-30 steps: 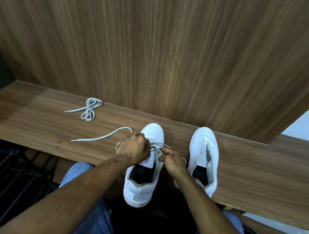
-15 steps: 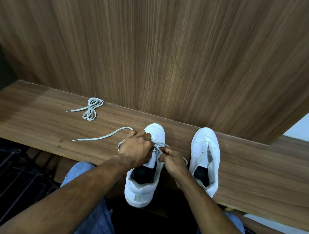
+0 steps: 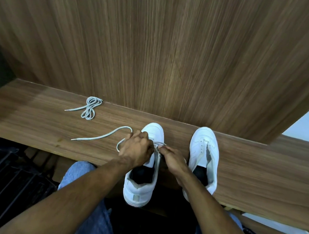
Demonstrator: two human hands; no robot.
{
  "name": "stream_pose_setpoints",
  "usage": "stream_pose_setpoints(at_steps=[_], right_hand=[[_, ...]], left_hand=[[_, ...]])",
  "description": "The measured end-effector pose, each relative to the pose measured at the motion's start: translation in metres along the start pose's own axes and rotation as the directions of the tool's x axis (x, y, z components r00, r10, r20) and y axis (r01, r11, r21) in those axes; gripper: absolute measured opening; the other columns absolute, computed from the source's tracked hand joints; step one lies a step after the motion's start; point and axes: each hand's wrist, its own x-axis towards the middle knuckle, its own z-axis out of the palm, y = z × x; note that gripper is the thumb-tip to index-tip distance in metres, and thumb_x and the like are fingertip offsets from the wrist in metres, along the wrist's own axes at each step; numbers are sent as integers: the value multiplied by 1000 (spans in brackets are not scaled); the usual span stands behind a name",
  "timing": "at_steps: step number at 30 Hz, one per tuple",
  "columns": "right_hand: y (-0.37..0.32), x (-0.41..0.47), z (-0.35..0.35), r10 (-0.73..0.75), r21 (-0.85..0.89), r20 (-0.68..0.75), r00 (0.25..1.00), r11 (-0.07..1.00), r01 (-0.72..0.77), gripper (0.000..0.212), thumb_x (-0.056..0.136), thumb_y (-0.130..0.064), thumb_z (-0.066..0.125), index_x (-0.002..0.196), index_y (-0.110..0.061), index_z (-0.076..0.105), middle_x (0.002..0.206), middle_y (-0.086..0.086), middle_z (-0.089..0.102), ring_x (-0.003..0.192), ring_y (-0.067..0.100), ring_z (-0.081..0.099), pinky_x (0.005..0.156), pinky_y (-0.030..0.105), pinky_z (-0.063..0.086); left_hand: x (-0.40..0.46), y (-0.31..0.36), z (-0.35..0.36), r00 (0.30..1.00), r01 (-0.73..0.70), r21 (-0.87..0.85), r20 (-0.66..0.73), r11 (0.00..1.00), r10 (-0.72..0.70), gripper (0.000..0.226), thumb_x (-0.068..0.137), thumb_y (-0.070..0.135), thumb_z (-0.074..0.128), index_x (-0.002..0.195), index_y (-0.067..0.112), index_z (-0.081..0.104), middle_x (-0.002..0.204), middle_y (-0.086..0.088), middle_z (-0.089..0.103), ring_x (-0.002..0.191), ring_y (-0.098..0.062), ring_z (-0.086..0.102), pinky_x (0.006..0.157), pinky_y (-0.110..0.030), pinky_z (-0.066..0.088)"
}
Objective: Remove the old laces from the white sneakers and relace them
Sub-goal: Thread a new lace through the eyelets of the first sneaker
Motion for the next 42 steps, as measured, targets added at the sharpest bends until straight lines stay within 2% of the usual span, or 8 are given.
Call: stream_pose_setpoints(at_steps=[10, 18, 23, 28, 31, 34, 37, 42], right_hand=[[-5, 21, -1, -94, -386, -111, 989, 922, 44, 27, 86, -10, 52, 67, -28, 58, 88, -6, 67, 87, 19, 63, 80, 34, 50], [-33, 15, -63, -155, -32, -598, 787, 985, 170, 15, 81, -24, 45, 76, -33, 56, 79, -6, 67, 85, 24, 65, 81, 42, 52], [-2, 3, -36, -516, -635, -266, 815, 729, 254, 20, 82, -9, 60, 100, -16, 65, 106, 3, 58, 99, 24, 55, 75, 35, 47], [12, 6, 4, -416, -812, 45, 908, 515, 276, 24, 90, -23, 50, 108, -19, 67, 113, 2, 57, 110, 26, 49, 89, 38, 43], [6, 9, 7, -384, -735, -37, 923, 636, 235, 20, 90, -21, 50, 94, -18, 69, 104, 2, 64, 103, 25, 56, 85, 35, 46], [-14, 9, -10, -283, -206, -236, 929, 949, 237, 19, 89, -6, 56, 80, -16, 69, 87, -4, 68, 82, 12, 61, 74, 20, 46], [-36, 7, -40, -301, 113, -515, 803, 904, 412, 28, 89, -3, 58, 73, -26, 63, 77, -14, 65, 75, -4, 58, 75, 15, 43], [-28, 14, -61, -311, -144, -544, 780, 950, 278, 11, 86, -16, 61, 92, -23, 65, 94, -6, 67, 87, 12, 63, 83, 36, 50]], left_hand=[[-15, -5, 4, 993, 71, -223, -79, 972, -91, 24, 85, 28, 57, 108, 30, 63, 116, 5, 50, 113, -20, 50, 92, -37, 37], [-21, -10, -6, 943, 323, -294, 19, 900, -332, 18, 83, 43, 58, 92, 29, 64, 96, -4, 69, 100, -32, 62, 78, -33, 45], [-16, -5, -8, 932, 357, -264, 44, 896, -359, 21, 83, 46, 58, 94, 31, 68, 103, -7, 69, 101, -32, 61, 81, -33, 46], [-18, -6, -11, 921, 388, -260, 81, 884, -381, 23, 83, 47, 58, 98, 33, 69, 109, -7, 67, 106, -32, 59, 85, -33, 45], [-18, -6, -13, 916, 401, -283, 92, 871, -391, 23, 83, 47, 59, 98, 33, 69, 109, -7, 67, 106, -31, 60, 85, -33, 45], [-18, -7, -14, 915, 402, -295, 93, 867, -393, 22, 83, 47, 60, 97, 34, 70, 107, -7, 68, 104, -31, 61, 84, -33, 46], [-18, -8, -13, 914, 403, -294, 91, 867, -395, 21, 83, 47, 60, 95, 33, 70, 106, -6, 69, 103, -30, 61, 83, -33, 47], [-17, -7, -14, 916, 400, -287, 92, 870, -390, 22, 84, 47, 61, 96, 31, 71, 104, -5, 69, 102, -29, 61, 82, -33, 46]])
